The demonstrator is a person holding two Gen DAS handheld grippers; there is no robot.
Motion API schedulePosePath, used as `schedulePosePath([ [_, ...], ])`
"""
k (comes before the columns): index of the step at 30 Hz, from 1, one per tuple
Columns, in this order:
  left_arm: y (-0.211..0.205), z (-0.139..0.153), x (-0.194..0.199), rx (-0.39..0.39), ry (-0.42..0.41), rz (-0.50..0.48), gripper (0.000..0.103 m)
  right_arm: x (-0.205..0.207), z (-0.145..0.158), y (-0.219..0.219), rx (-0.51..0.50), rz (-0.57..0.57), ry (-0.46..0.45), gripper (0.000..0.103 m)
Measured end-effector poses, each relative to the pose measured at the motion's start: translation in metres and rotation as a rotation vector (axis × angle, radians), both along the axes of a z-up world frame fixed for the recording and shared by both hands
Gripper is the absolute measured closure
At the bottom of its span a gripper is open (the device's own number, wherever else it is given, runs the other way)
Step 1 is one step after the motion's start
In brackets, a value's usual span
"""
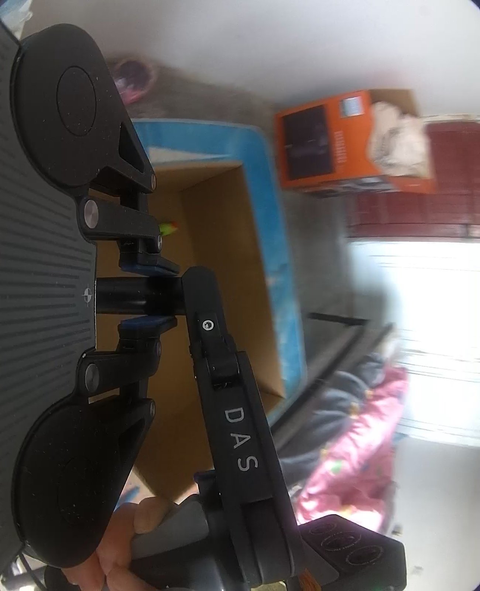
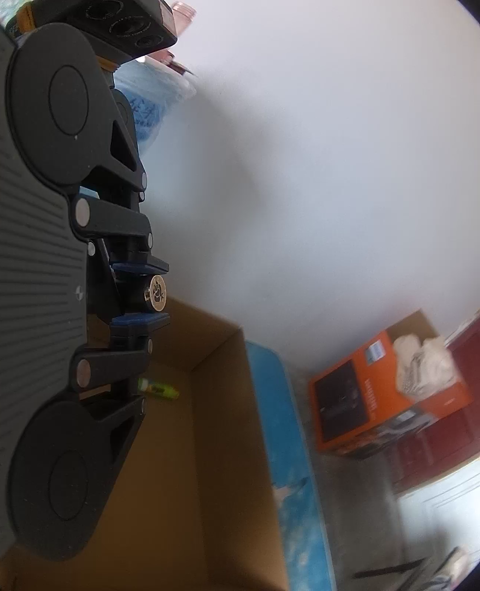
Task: Organize rigid objects
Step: 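Lower the black tube into the box beside the glue stick and release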
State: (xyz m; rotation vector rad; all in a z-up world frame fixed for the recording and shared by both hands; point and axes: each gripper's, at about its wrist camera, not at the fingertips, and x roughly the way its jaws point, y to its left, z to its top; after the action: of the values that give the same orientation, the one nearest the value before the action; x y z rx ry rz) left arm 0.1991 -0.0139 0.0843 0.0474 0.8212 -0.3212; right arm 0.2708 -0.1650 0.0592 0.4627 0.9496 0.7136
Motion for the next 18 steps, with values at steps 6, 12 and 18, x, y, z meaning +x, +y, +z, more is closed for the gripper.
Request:
schedulePosePath([
  [6,-0.013,-0.045,0.063,0.05,0.242,0.015,0.082,0.058,-0.06,0.003,-0.08,-0.01,0.211,0.079],
  [12,-0.015,-0.077,0.104,0.137,0.358,0.059,0.082,0.093,-0.097,0.026,-0.16,0.015,0.293,0.079],
  [18,-0.003,-0.087,0.117,0.197,0.4,0.118,0.079,0.109,-0.118,0.053,-0.197,0.047,0.35,0.078],
])
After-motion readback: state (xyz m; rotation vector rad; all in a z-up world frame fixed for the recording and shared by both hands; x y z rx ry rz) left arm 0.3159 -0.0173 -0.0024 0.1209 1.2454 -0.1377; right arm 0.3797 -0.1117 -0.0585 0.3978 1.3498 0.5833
